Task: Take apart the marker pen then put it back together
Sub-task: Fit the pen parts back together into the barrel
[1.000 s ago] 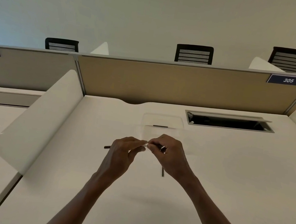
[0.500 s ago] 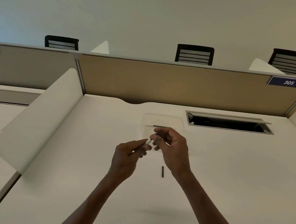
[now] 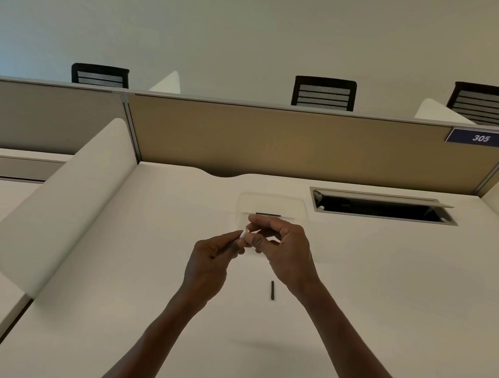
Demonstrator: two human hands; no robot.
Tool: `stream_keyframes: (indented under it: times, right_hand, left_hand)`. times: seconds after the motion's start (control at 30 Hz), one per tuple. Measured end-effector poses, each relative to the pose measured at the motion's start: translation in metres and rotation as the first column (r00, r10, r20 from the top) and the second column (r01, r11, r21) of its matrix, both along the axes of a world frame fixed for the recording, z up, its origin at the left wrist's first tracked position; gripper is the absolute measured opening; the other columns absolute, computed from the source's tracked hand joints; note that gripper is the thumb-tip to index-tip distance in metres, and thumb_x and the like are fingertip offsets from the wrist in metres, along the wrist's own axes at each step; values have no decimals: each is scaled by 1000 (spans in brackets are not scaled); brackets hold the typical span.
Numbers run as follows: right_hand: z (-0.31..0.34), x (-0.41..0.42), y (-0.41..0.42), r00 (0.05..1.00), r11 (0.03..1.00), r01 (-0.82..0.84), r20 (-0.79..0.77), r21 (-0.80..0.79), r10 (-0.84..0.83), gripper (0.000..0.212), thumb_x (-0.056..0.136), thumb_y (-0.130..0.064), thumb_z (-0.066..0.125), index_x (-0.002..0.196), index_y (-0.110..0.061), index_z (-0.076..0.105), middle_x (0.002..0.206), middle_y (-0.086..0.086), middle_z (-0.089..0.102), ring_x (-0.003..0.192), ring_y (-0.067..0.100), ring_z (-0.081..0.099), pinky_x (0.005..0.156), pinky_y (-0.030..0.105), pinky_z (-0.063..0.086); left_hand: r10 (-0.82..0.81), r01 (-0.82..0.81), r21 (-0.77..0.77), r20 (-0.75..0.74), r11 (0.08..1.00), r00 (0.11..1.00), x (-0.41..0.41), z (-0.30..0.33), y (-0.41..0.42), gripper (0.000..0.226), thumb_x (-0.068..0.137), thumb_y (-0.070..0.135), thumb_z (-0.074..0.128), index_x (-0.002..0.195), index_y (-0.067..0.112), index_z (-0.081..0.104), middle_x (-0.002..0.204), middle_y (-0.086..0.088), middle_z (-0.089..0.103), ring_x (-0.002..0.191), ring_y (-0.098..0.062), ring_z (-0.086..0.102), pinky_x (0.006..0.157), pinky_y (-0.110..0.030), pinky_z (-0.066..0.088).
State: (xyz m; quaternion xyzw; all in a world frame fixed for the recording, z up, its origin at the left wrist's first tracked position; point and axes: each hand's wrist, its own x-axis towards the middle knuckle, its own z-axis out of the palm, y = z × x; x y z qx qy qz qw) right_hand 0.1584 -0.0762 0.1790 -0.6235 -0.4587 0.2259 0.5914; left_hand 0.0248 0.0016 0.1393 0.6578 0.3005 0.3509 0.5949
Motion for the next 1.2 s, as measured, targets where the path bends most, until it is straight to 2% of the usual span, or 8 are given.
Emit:
stream_keyframes:
  times: [0.2,0.37,0.53,0.67,0.8,0.9,1.03,1.2]
  right_hand:
    - [-4,2,1,1000,1000,13,-8,-4,-13,25,86,-9,72,110,-8,72,89,-4,73,68,0,66,62,12,52]
    - [-20,14,2,989,991,132,-69,-33,-134,15,92,-14,64,102,-11,74,87,0,75,66,6,67,55,21,54]
    - [-57,35,0,959,930,285,53,-231,-280,18,90,-22,62,77,-14,72,66,-2,72,56,6,64,55,25,51]
    - [-96,47,-8,940,861,342,143,-375,-311,27,81,-29,72,64,-10,66,58,-2,68,57,11,64,62,30,52]
    - [-126,51,-11,923,800,382,226,-462,-310,24,73,-24,80,65,-9,62,62,-5,64,61,14,58,61,25,43]
    - [-142,50,-11,927,749,372,252,-548,-276,22,72,-21,80,69,-10,61,67,-4,63,66,18,60,62,29,46]
    - [-156,45,-11,925,674,377,299,-635,-234,25,74,-32,77,77,-15,59,84,2,67,79,22,62,64,26,39]
    - [-165,39,-10,907,628,401,384,-667,-171,31,77,-43,70,79,-15,58,90,6,70,87,27,65,64,27,41]
  left_hand:
    - [-5,5,-9,4,1000,1000,1,-7,1,23,96,27,63,111,39,74,99,8,78,91,-16,70,91,-34,55]
    - [10,-7,-72,46,997,999,0,-14,3,19,94,28,64,109,33,75,99,5,79,90,-20,68,88,-32,54]
    - [33,-26,-111,61,993,998,-1,-21,8,19,95,25,64,110,28,75,99,4,79,86,-9,66,79,-20,52]
    - [39,-31,-124,60,992,997,-2,-24,10,21,95,26,65,113,25,75,101,5,78,87,-4,66,81,-19,49]
    - [43,-32,-145,68,989,997,-3,-24,13,22,93,28,66,113,24,75,102,4,78,87,-3,66,86,-23,46]
    - [48,-32,-166,91,986,995,-3,-24,13,23,93,26,66,113,21,75,101,2,78,88,-5,66,87,-21,46]
    - [44,-27,-167,99,986,994,-3,-23,14,21,93,25,66,111,25,76,101,2,78,88,-6,66,84,-19,48]
    - [46,-32,-153,91,988,995,-3,-20,13,19,93,26,65,108,32,76,101,3,78,86,-8,66,77,-17,51]
